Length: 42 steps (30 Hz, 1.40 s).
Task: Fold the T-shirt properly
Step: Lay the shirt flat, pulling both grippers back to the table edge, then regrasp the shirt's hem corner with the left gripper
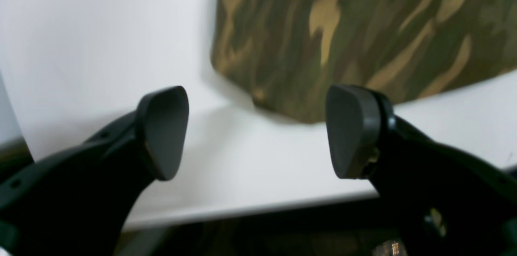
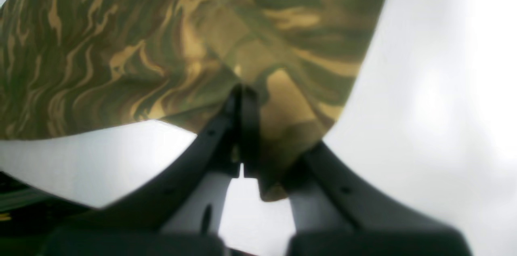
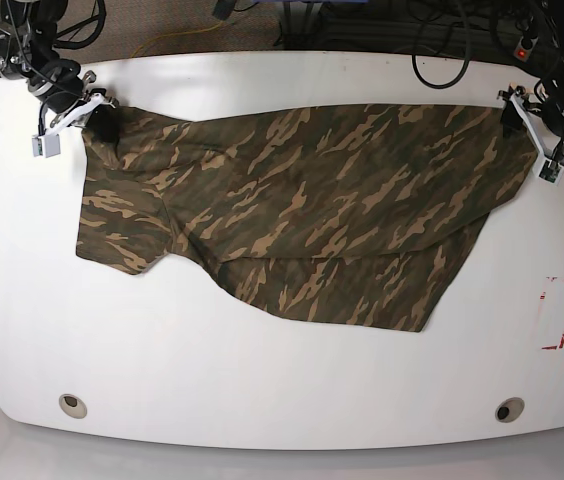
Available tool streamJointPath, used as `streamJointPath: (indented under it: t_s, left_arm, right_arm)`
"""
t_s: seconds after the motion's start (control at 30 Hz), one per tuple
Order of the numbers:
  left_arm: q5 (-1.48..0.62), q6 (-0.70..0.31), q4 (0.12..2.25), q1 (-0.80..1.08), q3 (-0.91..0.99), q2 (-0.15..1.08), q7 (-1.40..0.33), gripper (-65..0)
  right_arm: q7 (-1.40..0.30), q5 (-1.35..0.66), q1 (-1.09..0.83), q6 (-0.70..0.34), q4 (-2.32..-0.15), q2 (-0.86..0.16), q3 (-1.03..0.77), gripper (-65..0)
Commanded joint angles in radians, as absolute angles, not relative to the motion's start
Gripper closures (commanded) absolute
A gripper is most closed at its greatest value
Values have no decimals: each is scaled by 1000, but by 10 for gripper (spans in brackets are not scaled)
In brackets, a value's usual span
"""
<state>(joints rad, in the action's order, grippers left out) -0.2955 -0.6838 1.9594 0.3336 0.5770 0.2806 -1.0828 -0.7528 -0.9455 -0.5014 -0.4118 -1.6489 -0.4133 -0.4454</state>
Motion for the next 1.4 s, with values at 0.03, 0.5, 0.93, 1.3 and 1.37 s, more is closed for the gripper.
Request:
streamJointPath:
  t_s: [0.03, 0.5, 0.93, 1.3, 1.37]
  left_arm:
    - [-315, -645, 1951, 185, 553, 282, -1055, -494]
    - [-289, -578, 1334, -328, 358, 278, -929, -496]
    - [-251, -579, 837, -533, 217, 283, -685, -496]
    - [-246, -579, 705, -562, 206, 189, -645, -496]
    - [-246, -579, 687, -561, 206, 166, -645, -496]
  right_arm:
    - [-736, -960, -504, -423, -1667, -429, -453, 0]
    - [-736, -961, -492, -423, -1713, -423, -455, 0]
    - [-736, -963, -486, -423, -1713, -421, -455, 0]
    - [-736, -963, -469, -420, -1719, -421, -455, 0]
    - [-736, -963, -453, -418, -1719, -421, -455, 0]
